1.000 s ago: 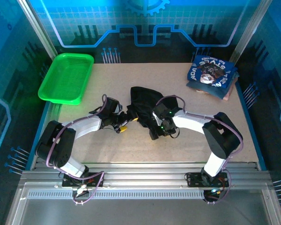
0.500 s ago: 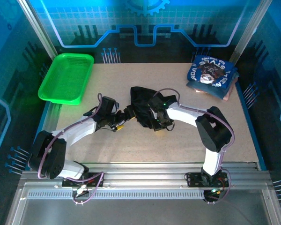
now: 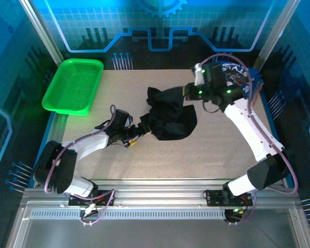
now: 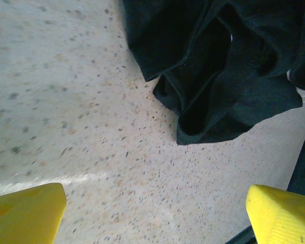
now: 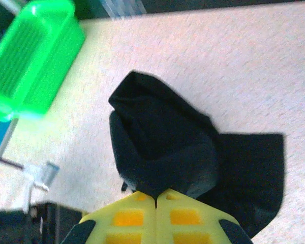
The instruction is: Fold and stack the t-shirts
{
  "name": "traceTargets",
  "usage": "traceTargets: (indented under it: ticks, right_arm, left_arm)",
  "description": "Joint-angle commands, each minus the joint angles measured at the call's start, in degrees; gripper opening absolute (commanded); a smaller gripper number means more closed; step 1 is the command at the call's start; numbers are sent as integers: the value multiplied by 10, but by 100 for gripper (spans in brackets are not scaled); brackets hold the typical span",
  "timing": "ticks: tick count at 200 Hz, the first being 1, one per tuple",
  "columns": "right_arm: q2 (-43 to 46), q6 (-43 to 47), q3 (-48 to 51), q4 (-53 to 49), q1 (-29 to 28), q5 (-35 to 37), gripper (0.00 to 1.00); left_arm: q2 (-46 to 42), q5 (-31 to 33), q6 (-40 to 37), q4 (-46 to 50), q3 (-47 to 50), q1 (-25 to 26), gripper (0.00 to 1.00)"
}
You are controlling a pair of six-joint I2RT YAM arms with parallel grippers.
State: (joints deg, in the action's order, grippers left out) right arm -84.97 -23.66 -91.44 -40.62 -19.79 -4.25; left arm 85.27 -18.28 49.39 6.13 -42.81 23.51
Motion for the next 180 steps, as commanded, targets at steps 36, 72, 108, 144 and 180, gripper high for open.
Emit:
traceTargets:
  ticks: [36, 72, 108, 144, 180]
  right_arm:
    - [-68, -5, -87, -17, 84, -71, 0]
    - [-107, 8, -123, -25, 90, -78, 0]
    - [-121, 17, -130, -30, 107, -87, 0]
    - [-107, 15, -101, -21, 134, -105, 0]
    - [-69, 7, -50, -3, 162, -126, 0]
  left_arm:
    - [131, 15, 9, -9, -91, 34, 82]
    - [191, 2, 18, -29, -157, 42, 80]
    - [259, -19, 28, -16, -221, 66, 67]
    - [310, -33, 22, 9, -290, 79, 28]
    - [278, -10, -21, 69, -330, 60, 0]
